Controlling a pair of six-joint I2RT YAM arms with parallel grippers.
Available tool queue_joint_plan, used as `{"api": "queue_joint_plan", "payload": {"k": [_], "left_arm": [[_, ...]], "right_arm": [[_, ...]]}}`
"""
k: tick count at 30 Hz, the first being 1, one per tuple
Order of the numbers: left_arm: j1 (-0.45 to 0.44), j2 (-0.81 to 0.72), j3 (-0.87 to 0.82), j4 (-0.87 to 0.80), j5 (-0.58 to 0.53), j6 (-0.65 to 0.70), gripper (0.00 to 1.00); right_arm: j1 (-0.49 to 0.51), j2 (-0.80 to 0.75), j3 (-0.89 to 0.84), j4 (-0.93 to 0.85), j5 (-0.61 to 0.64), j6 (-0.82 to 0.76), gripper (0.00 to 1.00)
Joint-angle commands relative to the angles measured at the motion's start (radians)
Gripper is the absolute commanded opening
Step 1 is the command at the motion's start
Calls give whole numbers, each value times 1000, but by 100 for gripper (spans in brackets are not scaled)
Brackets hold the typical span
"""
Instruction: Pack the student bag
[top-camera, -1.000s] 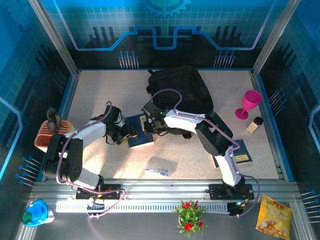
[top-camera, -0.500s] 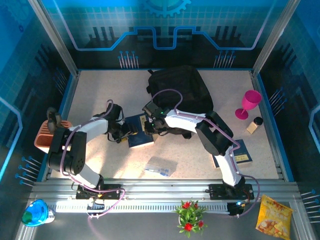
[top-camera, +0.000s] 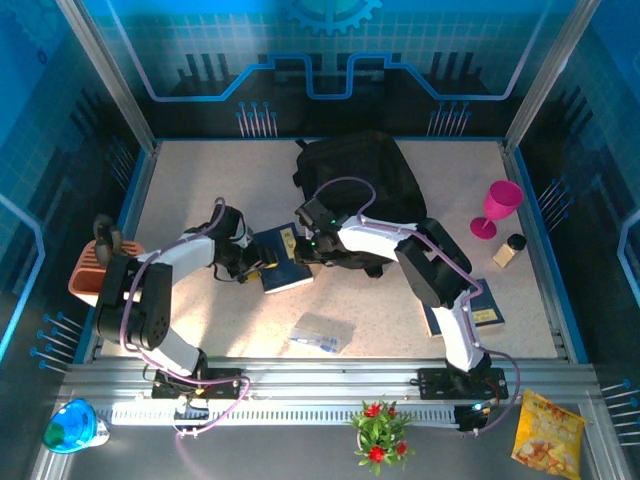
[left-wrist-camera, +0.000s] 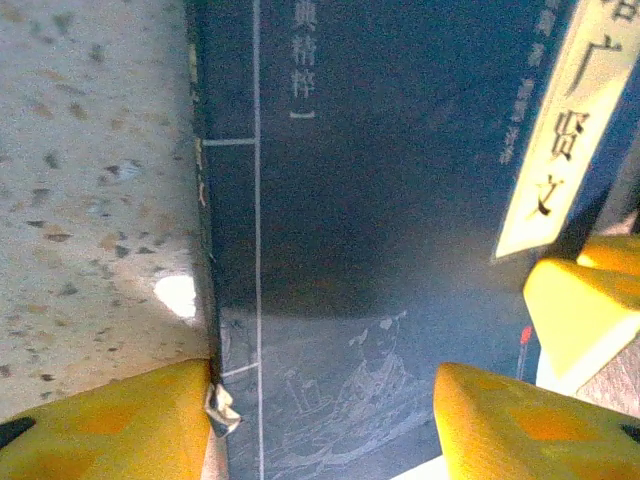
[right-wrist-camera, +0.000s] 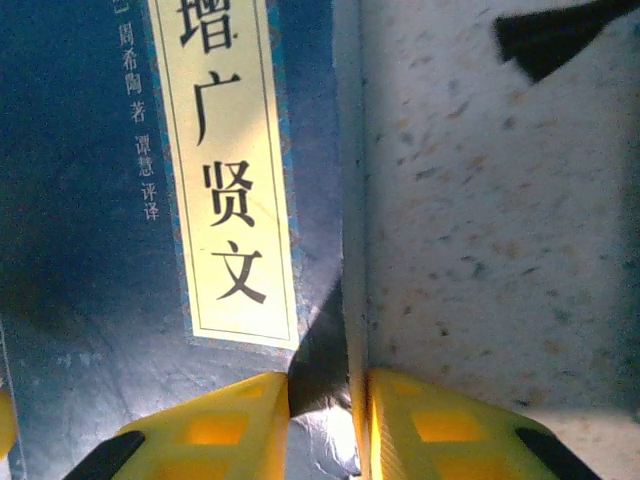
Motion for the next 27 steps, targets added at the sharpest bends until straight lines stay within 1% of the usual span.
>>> {"api": "queue_joint_plan", "payload": {"k": [1, 3, 5, 8, 11, 19, 21, 23, 27], "left_arm": [[11, -68, -14, 101, 155, 3, 57], [25, -83, -44, 151, 182, -23, 56], [41, -95, -90, 242, 218, -66, 56], [53, -93, -147, 354, 229, -118, 53], [60, -61, -161, 379, 229, -142, 51], [67, 2, -181, 467, 273, -216, 44], [67, 9, -184, 481, 278, -223, 40], [67, 1, -189, 486, 271, -224, 33], [68, -51, -179, 428, 214, -205, 22]], "right_arm": [[-2, 33, -46, -35, 3, 20, 27], [-2, 33, -47, -33, 1, 22, 27], [-4, 36, -47, -33, 1, 24, 27], [-7, 36, -48, -27, 0, 31, 27], [-10, 36, -48, -25, -2, 32, 27], [-11, 35, -62, -18, -7, 29, 26], [-12, 31, -62, -14, -10, 29, 27], [-12, 21, -62, -16, -9, 27, 27], [-13, -35, -56, -27, 7, 9, 31]]}}
